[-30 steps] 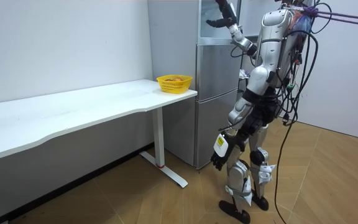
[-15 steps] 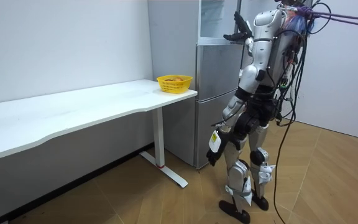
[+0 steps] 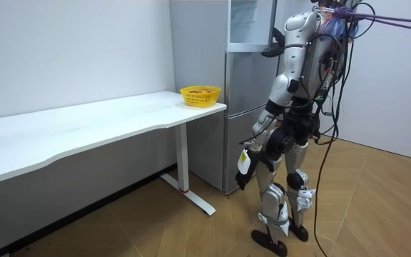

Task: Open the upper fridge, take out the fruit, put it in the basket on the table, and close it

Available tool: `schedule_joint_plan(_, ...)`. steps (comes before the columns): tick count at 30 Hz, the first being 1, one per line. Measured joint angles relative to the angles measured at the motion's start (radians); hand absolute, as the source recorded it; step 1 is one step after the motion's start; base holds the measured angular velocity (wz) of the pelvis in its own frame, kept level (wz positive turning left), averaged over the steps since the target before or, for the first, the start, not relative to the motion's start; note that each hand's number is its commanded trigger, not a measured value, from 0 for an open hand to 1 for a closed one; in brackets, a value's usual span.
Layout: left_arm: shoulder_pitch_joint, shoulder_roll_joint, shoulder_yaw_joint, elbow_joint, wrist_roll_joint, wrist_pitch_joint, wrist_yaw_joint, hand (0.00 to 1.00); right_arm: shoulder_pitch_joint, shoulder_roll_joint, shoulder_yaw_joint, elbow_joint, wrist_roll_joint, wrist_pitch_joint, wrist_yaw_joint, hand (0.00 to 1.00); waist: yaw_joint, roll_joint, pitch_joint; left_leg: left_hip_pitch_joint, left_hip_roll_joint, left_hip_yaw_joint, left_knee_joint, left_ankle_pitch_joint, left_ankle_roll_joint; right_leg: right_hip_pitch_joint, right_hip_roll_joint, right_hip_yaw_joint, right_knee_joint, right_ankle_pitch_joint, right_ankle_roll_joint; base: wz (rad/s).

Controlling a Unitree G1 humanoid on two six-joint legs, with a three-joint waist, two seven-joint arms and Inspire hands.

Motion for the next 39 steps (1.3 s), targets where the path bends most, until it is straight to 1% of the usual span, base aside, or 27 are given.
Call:
schedule_joint_plan(3, 0.001, -0.002, 0.004, -0.002, 0.000, 0.000, -0.001, 0.00, 0.021, 0.003, -0.004, 0.004, -0.002, -0.002, 0.000, 0.00, -0.006, 0.004, 0.0007, 0.000, 0.001, 0.000, -0.003, -0.002, -0.001, -0.002, 0.001, 0.001, 0.000, 0.000, 0.000, -0.01)
schedule_joint_plan(6, 0.002, -0.003, 0.005, -0.005, 0.000, 0.000, -0.002, 0.00, 0.038, 0.021, -0.005, 0.013, 0.001, -0.004, 0.000, 0.00, -0.008, 0.009, -0.0007, 0.000, 0.002, 0.000, -0.006, -0.002, -0.002, -0.003, 0.002, 0.001, -0.002, 0.000, 0.000, 0.00)
schedule_joint_plan(9, -0.001, -0.005, 0.008, -0.006, 0.000, -0.001, -0.002, 0.00, 0.058, 0.024, -0.005, 0.046, 0.001, -0.017, -0.003, 0.00, -0.008, 0.015, 0.0001, 0.001, 0.001, 0.001, -0.008, -0.003, -0.003, -0.003, 0.001, 0.000, -0.003, 0.000, 0.000, 0.00)
schedule_joint_plan(11, -0.002, -0.006, 0.009, -0.007, 0.000, -0.002, -0.002, 0.00, 0.090, 0.025, -0.005, 0.053, 0.001, -0.017, -0.007, 0.00, -0.007, 0.019, -0.0022, 0.003, 0.000, 0.002, -0.013, -0.002, -0.003, -0.002, 0.001, 0.000, -0.006, 0.000, 0.000, 0.00)
schedule_joint_plan(14, -0.002, -0.007, 0.008, -0.007, 0.000, -0.001, -0.002, 0.00, 0.110, 0.035, -0.004, 0.072, 0.001, -0.017, -0.016, 0.00, -0.008, 0.019, -0.0038, 0.001, 0.000, 0.005, -0.016, -0.002, -0.003, 0.000, 0.002, 0.000, -0.017, 0.000, 0.000, -0.01)
schedule_joint_plan(18, -0.002, -0.007, 0.007, -0.006, -0.001, -0.001, -0.001, 0.00, 0.137, 0.040, 0.007, 0.091, 0.001, -0.017, -0.018, 0.00, -0.008, 0.020, -0.0035, 0.000, -0.001, 0.015, -0.023, -0.002, -0.003, -0.004, 0.002, 0.001, -0.018, 0.000, 0.001, 0.00)
schedule_joint_plan(22, 0.000, -0.007, 0.006, -0.006, -0.019, -0.001, 0.006, 0.00, 0.150, 0.066, 0.035, 0.141, 0.003, -0.020, -0.013, 0.00, -0.008, 0.019, -0.0036, -0.002, 0.000, 0.025, -0.026, -0.003, -0.003, -0.005, 0.002, 0.014, -0.019, 0.000, 0.001, -0.06)
schedule_joint_plan(24, 0.002, -0.007, 0.006, -0.005, -0.029, 0.000, 0.008, 0.00, 0.167, 0.067, 0.045, 0.163, 0.004, -0.018, -0.003, 0.00, -0.008, 0.022, -0.0059, -0.007, 0.000, 0.026, -0.028, -0.003, -0.003, -0.012, 0.002, 0.015, -0.018, 0.000, 0.001, -0.02)
schedule_joint_plan(27, 0.002, -0.015, 0.004, -0.005, -0.029, 0.002, 0.013, 0.00, 0.189, 0.072, 0.060, 0.172, 0.004, -0.006, 0.013, 0.00, -0.009, 0.032, -0.0079, -0.012, 0.000, 0.027, -0.029, -0.003, -0.003, -0.019, 0.002, 0.016, -0.017, 0.001, 0.002, 0.00)
schedule_joint_plan(28, 0.002, -0.017, 0.000, -0.005, -0.029, 0.003, 0.014, 0.00, 0.189, 0.078, 0.062, 0.183, 0.004, -0.003, 0.015, 0.00, -0.010, 0.038, -0.0110, -0.011, 0.000, 0.027, -0.031, -0.003, -0.003, -0.019, 0.002, 0.016, -0.016, 0.001, 0.002, 0.00)
schedule_joint_plan(31, 0.001, -0.020, -0.002, -0.011, -0.029, 0.003, 0.015, 0.00, 0.194, 0.082, 0.082, 0.225, 0.003, 0.001, 0.023, 0.00, -0.011, 0.046, -0.0100, -0.010, 0.001, 0.026, -0.031, -0.003, -0.003, -0.018, 0.002, 0.015, -0.015, 0.001, 0.001, 0.00)
schedule_joint_plan(33, 0.000, -0.022, -0.002, -0.016, -0.035, 0.009, 0.016, 0.00, 0.203, 0.085, 0.099, 0.267, 0.002, 0.002, 0.037, 0.00, -0.010, 0.047, -0.0088, -0.010, 0.002, 0.025, -0.030, -0.003, -0.003, -0.018, 0.003, 0.015, -0.014, 0.001, 0.001, 0.00)
schedule_joint_plan(35, -0.002, -0.023, -0.002, -0.016, -0.037, 0.010, 0.019, 0.00, 0.209, 0.103, 0.112, 0.332, 0.003, 0.009, 0.052, 0.00, -0.011, 0.049, -0.0057, -0.016, 0.003, 0.024, -0.028, -0.003, -0.003, -0.020, 0.002, 0.014, -0.012, 0.002, 0.000, 0.00)
schedule_joint_plan(37, -0.003, -0.027, -0.002, -0.016, -0.037, 0.010, 0.019, 0.00, 0.210, 0.108, 0.120, 0.360, 0.003, 0.020, 0.063, 0.00, -0.011, 0.050, -0.0047, -0.028, 0.003, 0.025, -0.026, -0.005, -0.001, -0.033, 0.001, 0.015, -0.003, 0.002, 0.000, 0.00)
schedule_joint_plan(38, -0.006, -0.030, -0.002, -0.017, -0.037, 0.010, 0.020, 0.00, 0.209, 0.109, 0.121, 0.371, 0.003, 0.022, 0.068, 0.00, -0.012, 0.054, -0.0018, -0.033, 0.003, 0.025, -0.020, -0.005, 0.000, -0.039, -0.001, 0.014, 0.002, 0.001, 0.001, 0.00)
schedule_joint_plan(39, -0.006, -0.030, -0.001, -0.017, -0.037, 0.010, 0.021, 0.00, 0.208, 0.109, 0.121, 0.385, 0.003, 0.021, 0.070, 0.00, -0.013, 0.055, -0.0022, -0.035, 0.002, 0.025, -0.020, -0.005, 0.000, -0.041, -0.001, 0.015, 0.002, 0.002, 0.001, 0.00)
